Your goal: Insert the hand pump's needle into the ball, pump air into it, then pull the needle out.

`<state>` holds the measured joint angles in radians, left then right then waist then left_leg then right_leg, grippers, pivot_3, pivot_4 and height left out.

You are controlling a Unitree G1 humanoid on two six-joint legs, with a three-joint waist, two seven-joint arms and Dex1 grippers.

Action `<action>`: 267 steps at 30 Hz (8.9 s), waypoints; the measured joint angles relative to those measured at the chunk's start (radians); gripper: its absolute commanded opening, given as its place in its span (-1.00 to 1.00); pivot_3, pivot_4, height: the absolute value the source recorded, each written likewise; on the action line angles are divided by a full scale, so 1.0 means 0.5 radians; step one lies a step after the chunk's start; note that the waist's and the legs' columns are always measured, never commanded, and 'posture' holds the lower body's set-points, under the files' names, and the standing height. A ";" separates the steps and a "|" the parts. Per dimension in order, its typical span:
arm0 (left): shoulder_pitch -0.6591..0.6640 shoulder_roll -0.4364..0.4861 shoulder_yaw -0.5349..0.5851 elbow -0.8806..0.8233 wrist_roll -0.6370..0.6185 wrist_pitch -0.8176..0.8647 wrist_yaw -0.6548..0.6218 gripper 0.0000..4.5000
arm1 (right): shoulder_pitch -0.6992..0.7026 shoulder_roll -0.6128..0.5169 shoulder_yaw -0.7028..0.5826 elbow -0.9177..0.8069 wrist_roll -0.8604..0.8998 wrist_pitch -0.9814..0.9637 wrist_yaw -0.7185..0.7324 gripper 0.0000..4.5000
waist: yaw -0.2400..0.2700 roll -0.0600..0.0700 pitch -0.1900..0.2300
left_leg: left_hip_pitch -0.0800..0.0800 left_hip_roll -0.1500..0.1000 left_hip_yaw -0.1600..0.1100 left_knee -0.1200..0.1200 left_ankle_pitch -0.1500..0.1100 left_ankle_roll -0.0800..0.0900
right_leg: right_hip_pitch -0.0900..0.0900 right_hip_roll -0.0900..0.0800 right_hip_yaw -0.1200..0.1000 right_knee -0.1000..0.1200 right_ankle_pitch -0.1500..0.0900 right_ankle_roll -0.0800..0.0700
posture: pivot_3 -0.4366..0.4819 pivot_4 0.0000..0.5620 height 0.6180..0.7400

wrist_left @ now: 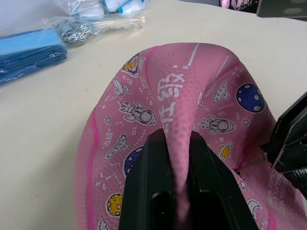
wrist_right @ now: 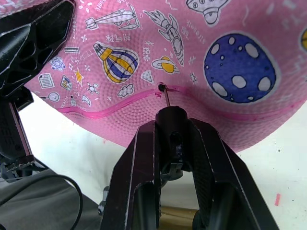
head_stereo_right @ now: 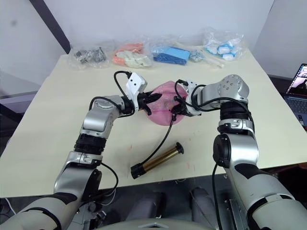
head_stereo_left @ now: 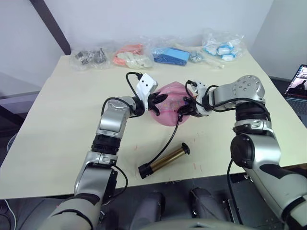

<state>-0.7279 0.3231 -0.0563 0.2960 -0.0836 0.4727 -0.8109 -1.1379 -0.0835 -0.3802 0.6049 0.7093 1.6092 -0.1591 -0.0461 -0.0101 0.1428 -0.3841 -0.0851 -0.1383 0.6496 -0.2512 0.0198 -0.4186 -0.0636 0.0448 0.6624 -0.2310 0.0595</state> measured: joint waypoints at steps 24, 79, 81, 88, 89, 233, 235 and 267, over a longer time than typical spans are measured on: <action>0.056 -0.003 0.038 -0.022 0.001 -0.006 -0.001 -0.95 | -0.153 0.163 -0.242 0.159 -0.395 -0.004 0.020 -0.85 | -0.027 0.008 -0.018 | 0.009 0.002 0.001 -0.006 -0.001 0.000 | 0.006 0.002 0.001 -0.002 0.000 0.000 | -0.05 -0.47 1.00; 0.124 0.009 0.168 0.010 0.003 0.085 0.026 -0.95 | -0.032 0.295 0.350 0.223 -0.776 -0.518 0.587 -0.85 | -0.096 0.005 -0.068 | 0.050 0.017 0.010 -0.033 -0.003 -0.002 | 0.027 0.015 0.008 -0.012 -0.002 0.000 | -0.05 -0.47 1.00; 0.124 0.009 0.169 0.012 0.003 0.087 0.027 -0.95 | -0.024 0.292 0.367 0.220 -0.787 -0.528 0.614 -0.85 | -0.096 0.005 -0.069 | 0.050 0.018 0.011 -0.033 -0.003 -0.003 | 0.027 0.016 0.008 -0.012 -0.002 0.000 | -0.05 -0.47 1.00; 0.133 0.009 0.170 0.010 0.003 0.128 0.027 -0.95 | -0.007 0.293 0.389 0.231 -0.819 -0.570 0.643 -0.85 | -0.097 0.006 -0.075 | 0.051 0.020 0.011 -0.034 -0.004 -0.004 | 0.027 0.018 0.008 -0.013 -0.002 0.000 | -0.05 -0.47 1.00; 0.136 0.009 0.170 0.010 0.003 0.128 0.027 -0.95 | -0.009 0.295 0.363 0.248 -0.816 -0.570 0.638 -0.85 | -0.097 0.006 -0.077 | 0.052 0.020 0.011 -0.034 -0.004 -0.005 | 0.027 0.018 0.008 -0.014 -0.002 0.000 | -0.05 -0.47 1.00; 0.062 0.144 0.168 0.288 0.045 -0.314 -0.395 -0.95 | 0.438 0.377 0.472 -0.689 -0.725 -0.341 0.586 -0.85 | -0.029 0.027 -0.021 | 0.072 0.066 -0.018 -0.090 -0.009 -0.049 | 0.041 0.039 -0.038 -0.060 -0.021 -0.013 | -0.05 -0.47 1.00; 0.062 0.141 0.168 0.289 0.045 -0.319 -0.395 -0.95 | 0.438 0.367 0.483 -0.690 -0.726 -0.341 0.603 -0.85 | -0.027 0.026 -0.021 | 0.072 0.065 -0.018 -0.090 -0.009 -0.049 | 0.041 0.038 -0.038 -0.060 -0.021 -0.012 | -0.05 -0.47 1.00; 0.032 0.070 0.086 0.313 0.040 -0.407 -0.391 -1.00 | 0.770 0.008 0.849 -1.387 -0.688 -0.400 0.797 -0.36 | 0.043 0.030 -0.016 | 0.040 0.034 -0.045 -0.081 -0.008 -0.047 | 0.029 0.017 -0.056 -0.071 -0.021 -0.013 | -0.05 -0.47 1.00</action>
<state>-0.7118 0.3581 -0.0133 0.4523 -0.0636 0.2691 -1.0062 -0.7529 -0.0793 0.0443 -0.0885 0.3652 1.4095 0.2393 -0.0245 0.0048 0.1346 -0.3640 -0.0679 -0.1607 0.6088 -0.2553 -0.0036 -0.4040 -0.0549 0.0168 0.6268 -0.2414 0.0530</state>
